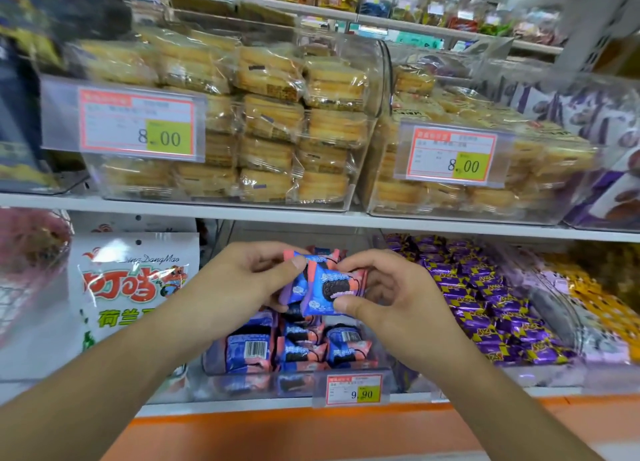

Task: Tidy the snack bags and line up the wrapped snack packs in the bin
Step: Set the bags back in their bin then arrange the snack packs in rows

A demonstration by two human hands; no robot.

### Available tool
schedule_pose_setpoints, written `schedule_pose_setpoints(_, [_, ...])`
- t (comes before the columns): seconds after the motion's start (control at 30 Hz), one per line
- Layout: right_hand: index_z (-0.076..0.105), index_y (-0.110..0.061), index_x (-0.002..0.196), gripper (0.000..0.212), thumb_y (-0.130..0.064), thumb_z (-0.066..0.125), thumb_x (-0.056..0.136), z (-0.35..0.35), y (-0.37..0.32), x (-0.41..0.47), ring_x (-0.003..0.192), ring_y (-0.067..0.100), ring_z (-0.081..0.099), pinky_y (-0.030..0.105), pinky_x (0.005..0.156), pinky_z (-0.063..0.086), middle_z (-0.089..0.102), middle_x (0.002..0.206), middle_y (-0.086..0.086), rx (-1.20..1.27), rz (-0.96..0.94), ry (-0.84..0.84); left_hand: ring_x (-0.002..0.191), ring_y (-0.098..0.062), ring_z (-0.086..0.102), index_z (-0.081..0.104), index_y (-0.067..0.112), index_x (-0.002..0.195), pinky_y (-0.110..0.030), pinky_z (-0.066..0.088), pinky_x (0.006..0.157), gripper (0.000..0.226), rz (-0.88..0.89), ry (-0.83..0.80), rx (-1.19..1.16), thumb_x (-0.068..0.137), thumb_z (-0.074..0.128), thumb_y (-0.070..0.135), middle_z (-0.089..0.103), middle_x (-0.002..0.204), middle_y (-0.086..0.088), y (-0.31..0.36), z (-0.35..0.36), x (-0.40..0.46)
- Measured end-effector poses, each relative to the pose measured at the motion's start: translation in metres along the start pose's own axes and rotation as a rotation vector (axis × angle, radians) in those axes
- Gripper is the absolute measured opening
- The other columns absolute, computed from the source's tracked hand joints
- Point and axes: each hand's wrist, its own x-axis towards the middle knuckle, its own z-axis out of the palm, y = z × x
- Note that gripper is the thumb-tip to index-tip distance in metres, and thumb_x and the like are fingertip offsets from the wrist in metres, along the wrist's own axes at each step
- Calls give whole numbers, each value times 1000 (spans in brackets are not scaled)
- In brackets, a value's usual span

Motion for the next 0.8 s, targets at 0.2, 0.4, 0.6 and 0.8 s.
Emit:
schedule_pose_setpoints(0.2, [63,-40,113,55,-24,95,71,2,-1,-1,88,7,63,25,75,54,65,112,-11,-104,12,16,94,-11,78,68,36,115,-35,62,91,50,-21,-117,223,70,91,41,81,103,8,1,7,-6])
schedule_pose_setpoints(0.4, [55,-49,133,65,-32,88,80,-8,-1,-2,121,-14,55,14,98,44,64,124,-27,-92,69,-116,97,-14,78,72,35,114,-43,57,101,40,-48,-64,180,78,89,36,81,107,4,0,11,-4])
schedule_pose_setpoints(0.6, [64,-37,127,60,-11,89,79,-13,2,-3,102,12,74,30,94,59,75,113,-2,5,92,-139,96,-14,78,73,29,109,-39,59,99,36,-76,-172,235,77,91,30,81,107,5,2,13,-1])
schedule_pose_setpoints(0.8, [66,-36,126,64,-7,91,74,-19,14,-2,93,7,74,31,87,61,74,103,-13,-84,70,-134,99,-5,71,65,42,110,-36,59,95,61,-23,-264,573,58,93,55,71,106,15,2,23,23])
